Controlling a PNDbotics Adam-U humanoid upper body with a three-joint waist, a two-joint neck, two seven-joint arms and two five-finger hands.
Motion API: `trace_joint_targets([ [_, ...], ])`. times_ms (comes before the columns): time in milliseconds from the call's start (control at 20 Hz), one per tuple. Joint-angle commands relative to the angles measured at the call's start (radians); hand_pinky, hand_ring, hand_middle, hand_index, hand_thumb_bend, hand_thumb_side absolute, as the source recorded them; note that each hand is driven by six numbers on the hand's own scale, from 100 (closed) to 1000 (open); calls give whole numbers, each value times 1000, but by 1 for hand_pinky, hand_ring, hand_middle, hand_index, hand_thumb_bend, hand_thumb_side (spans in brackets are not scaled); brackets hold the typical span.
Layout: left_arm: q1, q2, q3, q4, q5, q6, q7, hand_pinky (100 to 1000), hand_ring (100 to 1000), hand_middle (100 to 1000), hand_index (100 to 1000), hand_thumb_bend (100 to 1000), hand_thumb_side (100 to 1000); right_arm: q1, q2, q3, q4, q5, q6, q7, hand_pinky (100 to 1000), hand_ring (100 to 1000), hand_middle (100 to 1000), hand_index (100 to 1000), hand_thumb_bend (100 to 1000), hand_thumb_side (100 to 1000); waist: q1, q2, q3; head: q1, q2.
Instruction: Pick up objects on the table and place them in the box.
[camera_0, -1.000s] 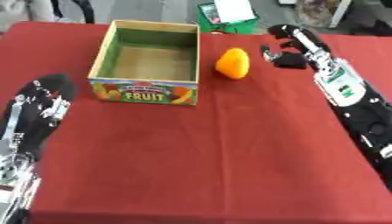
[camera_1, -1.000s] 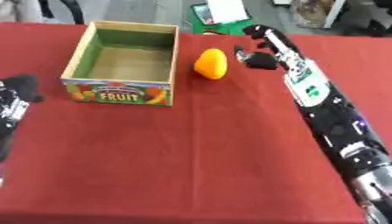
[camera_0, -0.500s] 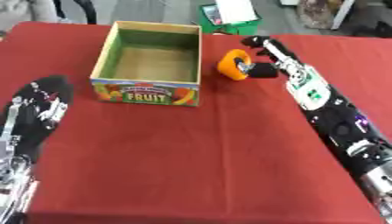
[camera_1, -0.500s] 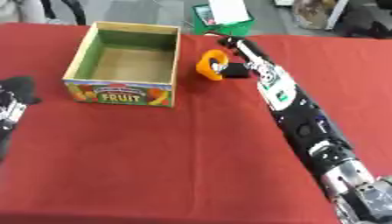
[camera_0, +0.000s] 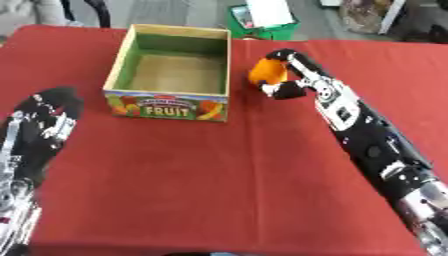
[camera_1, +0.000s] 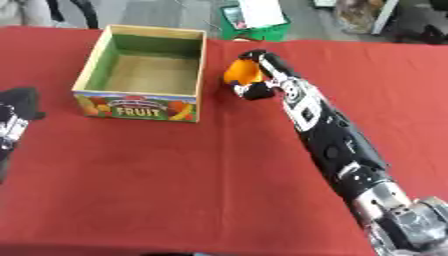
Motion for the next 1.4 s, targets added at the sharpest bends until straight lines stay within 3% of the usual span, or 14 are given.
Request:
trace_joint_targets([
  [50,-13,14,2,-19,4,-1,-3,731,827,724,652,530,398,-22,-3,-11,9,57,35,-17,762,847,806,864,215,100,6,-11,2,-4,-11],
  [200,-14,14,2,-20,4,0,-3,731,827,724,652,531,398,-19,2,-16,18,85,62,-53,599,711,666,783,100,100,6,-10,5,-5,-12],
  [250,-14,14,2,-20,4,0,-2,731,827,724,651,531,398,-19,3,-18,16,90,68,-73,551,632,589,727,100,100,6,-10,5,-5,-12],
  [300,-14,14,2,-20,4,0,-2,731,827,724,651,531,398,-18,3,-19,14,92,72,-96,551,632,589,727,100,100,6,-10,5,-5,-12],
  [350,-14,14,2,-20,4,0,-2,731,826,724,651,531,398,-18,3,-21,9,91,74,-125,472,526,482,625,100,100,6,-10,4,-4,-12],
  [450,-14,15,2,-20,4,0,-2,731,826,724,651,531,398,-18,1,-22,-6,79,72,-186,436,478,431,566,100,100,6,-11,3,-3,-12],
  [700,-13,16,2,-21,4,0,-2,731,826,724,651,533,398,-33,-13,-20,-65,9,60,-266,423,459,405,543,100,100,5,-17,3,-2,-12],
  [1050,-14,15,-6,-21,4,3,-10,731,825,723,651,533,398,-105,-17,-17,-126,-79,61,-249,452,484,413,555,100,100,-1,-25,33,-8,-10],
  [1400,-25,13,-13,-24,5,4,-18,731,825,723,650,535,397,-159,18,-5,-121,-61,48,-225,458,489,418,562,100,100,-5,-25,79,-28,-14],
])
